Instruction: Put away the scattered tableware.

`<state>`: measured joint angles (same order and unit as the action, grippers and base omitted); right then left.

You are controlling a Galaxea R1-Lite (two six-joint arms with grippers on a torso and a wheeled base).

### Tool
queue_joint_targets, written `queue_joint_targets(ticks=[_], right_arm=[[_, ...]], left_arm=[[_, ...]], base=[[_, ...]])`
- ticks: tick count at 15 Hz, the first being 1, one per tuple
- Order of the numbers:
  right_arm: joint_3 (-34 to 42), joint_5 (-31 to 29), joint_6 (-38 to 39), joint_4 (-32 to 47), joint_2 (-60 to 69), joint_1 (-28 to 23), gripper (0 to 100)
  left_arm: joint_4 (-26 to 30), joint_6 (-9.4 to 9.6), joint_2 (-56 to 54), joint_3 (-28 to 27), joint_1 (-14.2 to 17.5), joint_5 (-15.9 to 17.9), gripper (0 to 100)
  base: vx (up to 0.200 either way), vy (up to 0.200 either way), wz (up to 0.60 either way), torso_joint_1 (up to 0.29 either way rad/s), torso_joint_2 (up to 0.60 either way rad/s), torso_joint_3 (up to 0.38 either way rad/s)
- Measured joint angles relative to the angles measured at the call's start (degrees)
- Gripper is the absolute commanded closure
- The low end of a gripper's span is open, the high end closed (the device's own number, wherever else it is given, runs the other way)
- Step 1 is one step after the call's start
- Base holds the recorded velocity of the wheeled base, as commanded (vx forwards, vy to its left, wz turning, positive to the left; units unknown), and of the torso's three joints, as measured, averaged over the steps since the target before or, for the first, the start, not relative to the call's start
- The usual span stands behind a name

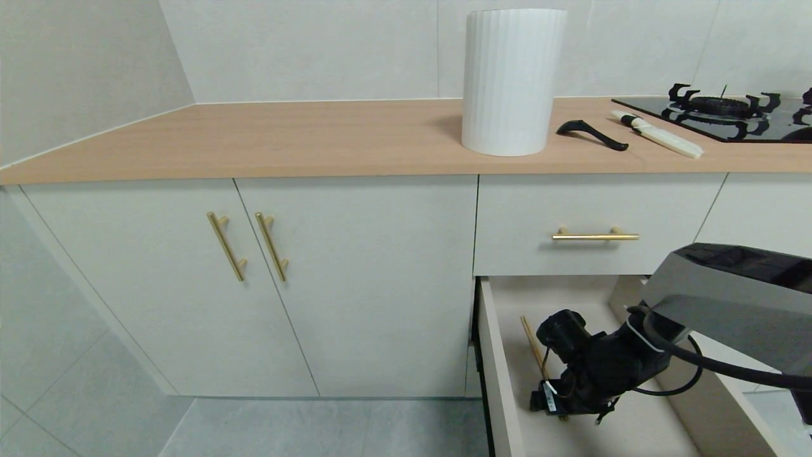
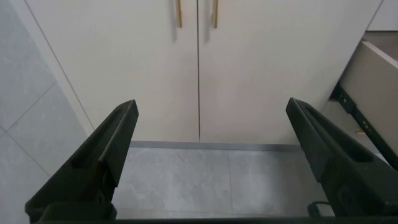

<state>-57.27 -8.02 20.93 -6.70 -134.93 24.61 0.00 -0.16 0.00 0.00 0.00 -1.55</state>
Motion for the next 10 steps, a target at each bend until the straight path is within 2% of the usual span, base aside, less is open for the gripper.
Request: queue_joint_targets(ticks=[4,10], right_arm=[[1.0,0.0,0.5,0.7,4.1,0.1,0],[4.8,0.4,-0.2,4.9,26.9,-0.3,0]], left_arm=[[0.0,0.0,0.0,0.0,0.0,0.0,0],[0.0,0.0,0.0,0.0,0.0,0.0,0]], base=[[0.0,0.0,0.0,0.0,0.0,0.0],[0.0,0.0,0.0,0.0,0.0,0.0]])
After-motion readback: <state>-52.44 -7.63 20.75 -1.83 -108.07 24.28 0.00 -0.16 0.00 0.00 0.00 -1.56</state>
